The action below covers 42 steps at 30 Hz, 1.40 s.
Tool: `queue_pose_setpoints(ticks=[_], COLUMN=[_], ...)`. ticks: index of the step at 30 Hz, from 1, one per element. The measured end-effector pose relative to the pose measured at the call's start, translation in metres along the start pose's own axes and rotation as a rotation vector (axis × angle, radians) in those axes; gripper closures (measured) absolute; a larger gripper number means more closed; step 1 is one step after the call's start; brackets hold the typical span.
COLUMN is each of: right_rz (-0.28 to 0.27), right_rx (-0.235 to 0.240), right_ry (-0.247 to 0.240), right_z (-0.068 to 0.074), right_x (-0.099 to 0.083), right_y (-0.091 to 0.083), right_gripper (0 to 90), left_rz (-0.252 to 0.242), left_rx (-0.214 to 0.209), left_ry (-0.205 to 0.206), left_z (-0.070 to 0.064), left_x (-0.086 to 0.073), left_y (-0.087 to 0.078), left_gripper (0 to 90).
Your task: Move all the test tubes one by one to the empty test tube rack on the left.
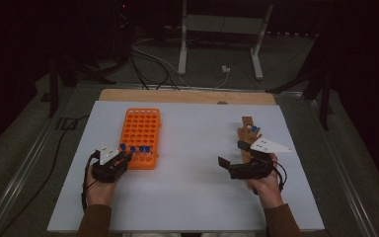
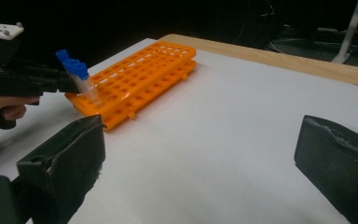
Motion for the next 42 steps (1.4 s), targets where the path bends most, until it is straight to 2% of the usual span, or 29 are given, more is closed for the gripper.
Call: queue_pose_setpoints(ticks=[2,4,6,11,15,17,19,22,26,28,30,32,35,37,40,42], right_rz=[-0.001,0.000,0.000,-0.009,-0.018,-0.018,-0.016,-0.019,-0.026,-0.016,-0.011,-0.007,0.004,0.017,0.034,0.044], right_rx=[0.002,0.002,0.001,-0.009,-0.023,-0.049,-0.076,-0.111,-0.138,-0.166,-0.196,-0.230,-0.263,-0.280,-0.289,-0.282], right_ry=[0.002,0.002,0.000,0.008,0.012,-0.003,-0.022,-0.036,-0.026,-0.031,-0.034,-0.035,-0.028,-0.020,-0.004,0.010], right_z=[0.000,0.000,-0.001,-0.003,-0.007,-0.009,-0.011,-0.015,-0.025,-0.032,-0.039,-0.047,-0.059,-0.066,-0.076,-0.083], right_x=[0.000,0.000,0.000,0.001,0.003,0.004,0.005,0.008,0.008,0.008,0.007,0.006,0.004,0.004,0.003,0.002], right_y=[0.000,0.001,0.000,-0.004,-0.008,-0.010,-0.012,-0.016,-0.022,-0.024,-0.027,-0.030,-0.033,-0.033,-0.029,-0.025], right_gripper=[1.9,1.9,1.9,1.9,1.9,1.9,1.9,1.9,1.9,1.9,1.9,1.9,1.9,2.0,2.8,2.8], left_rz=[-0.031,-0.042,-0.033,0.012,0.009,0.005,-0.003,-0.012,-0.016,-0.027,-0.045,-0.054,-0.061,-0.067,-0.056,-0.049], left_rx=[-0.007,-0.014,-0.029,-0.024,-0.031,-0.039,-0.075,-0.107,-0.144,-0.149,-0.148,-0.132,-0.149,-0.155,-0.148,-0.134], left_ry=[-0.009,-0.005,0.004,0.037,0.013,-0.007,-0.031,-0.053,-0.081,-0.091,-0.115,-0.119,-0.134,-0.128,-0.107,-0.092], left_z=[0.001,0.002,0.000,-0.003,-0.001,0.002,0.004,0.007,0.009,0.010,0.011,0.011,0.012,0.011,0.008,0.007], left_x=[0.002,0.004,0.004,0.002,0.002,0.000,-0.001,-0.001,-0.002,-0.001,0.000,0.001,0.001,0.002,0.003,0.003], left_y=[-0.005,-0.008,-0.008,-0.004,-0.005,-0.007,-0.008,-0.011,-0.015,-0.017,-0.019,-0.021,-0.022,-0.023,-0.023,-0.023], left_gripper=[71.3,72.4,77.2,78.1,77.8,76.1,69.9,62.8,51.8,49.3,42.9,29.2,18.8,14.9,2.1,0.5])
Point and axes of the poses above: each handheld gripper's, and its own axes: y roughly forward along the jaws, x roughly out of its top, z roughly to its left, the point moved 2 cm from there along y, roughly forward along the jaws, and after that the axes turned 1 degree about y, right-handed, at the moved point
